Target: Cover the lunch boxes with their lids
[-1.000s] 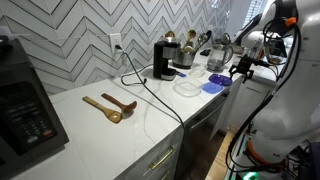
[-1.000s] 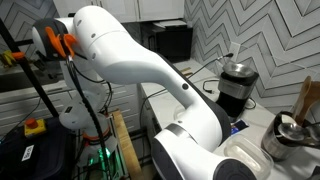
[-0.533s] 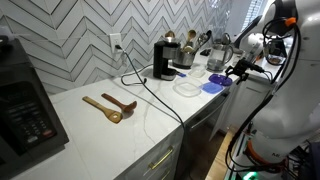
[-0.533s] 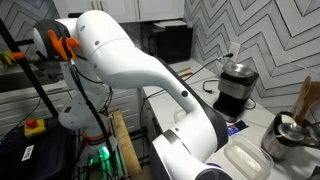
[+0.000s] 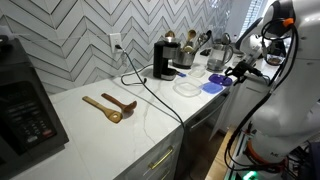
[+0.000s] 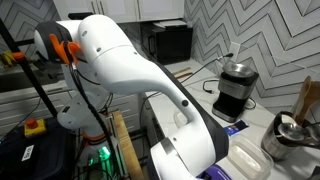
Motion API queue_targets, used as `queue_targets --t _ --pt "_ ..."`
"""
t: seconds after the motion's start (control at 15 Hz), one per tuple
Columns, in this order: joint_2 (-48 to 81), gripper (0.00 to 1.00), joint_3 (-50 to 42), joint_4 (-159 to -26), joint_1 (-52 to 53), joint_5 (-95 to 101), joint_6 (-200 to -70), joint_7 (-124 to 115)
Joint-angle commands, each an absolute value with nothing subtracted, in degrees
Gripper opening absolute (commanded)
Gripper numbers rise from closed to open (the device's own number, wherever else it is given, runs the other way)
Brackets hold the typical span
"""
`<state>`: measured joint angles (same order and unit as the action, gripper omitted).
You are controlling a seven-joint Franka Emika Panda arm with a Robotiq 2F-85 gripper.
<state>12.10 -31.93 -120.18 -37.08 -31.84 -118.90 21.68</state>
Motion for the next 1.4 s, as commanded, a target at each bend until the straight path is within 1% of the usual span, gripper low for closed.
queue_targets --t 0.0,0.13,0.2,0.33,0.53,0.6,0.67,0.73,0.8,0.87,0.93,1.0,1.07,1.13,1.2,1.33 --pt "13.47 0.63 -30.07 -120.38 -39.90 -32.27 -120.38 21.14" --pt "13.94 0.48 -29.57 -120.26 -40.77 -32.06 -120.47 20.73" --pt "14.18 0.44 -29.29 -120.19 -41.18 -32.03 -120.46 20.65" --pt "14.13 0.39 -28.72 -119.82 -41.93 -32.14 -120.42 20.41" --pt "14.28 0.40 -27.91 -119.36 -42.83 -32.50 -120.43 20.58" --pt "14.30 0.35 -27.67 -119.17 -43.06 -32.59 -120.37 20.62" --pt "14.24 0.14 -27.41 -119.06 -43.35 -32.82 -120.24 20.66" --pt "14.21 0.11 -27.21 -118.91 -43.60 -32.90 -120.12 20.53" --pt "14.26 0.09 -26.99 -118.86 -43.93 -33.17 -119.81 20.59" --pt "14.16 0.04 -26.82 -118.68 -44.14 -33.47 -119.72 20.53" --pt "14.10 0.01 -26.78 -118.65 -44.39 -33.45 -119.59 20.39" --pt "14.03 0.04 -26.65 -118.66 -44.68 -33.59 -119.53 20.38" --pt "13.72 0.01 -26.61 -118.72 -44.90 -33.52 -119.37 20.17" --pt "13.62 0.04 -26.48 -118.72 -45.10 -33.65 -119.31 20.23" --pt "13.39 0.00 -26.44 -118.77 -45.28 -33.66 -119.32 20.09" --pt "13.15 0.02 -26.23 -118.80 -45.63 -33.98 -119.25 20.20"
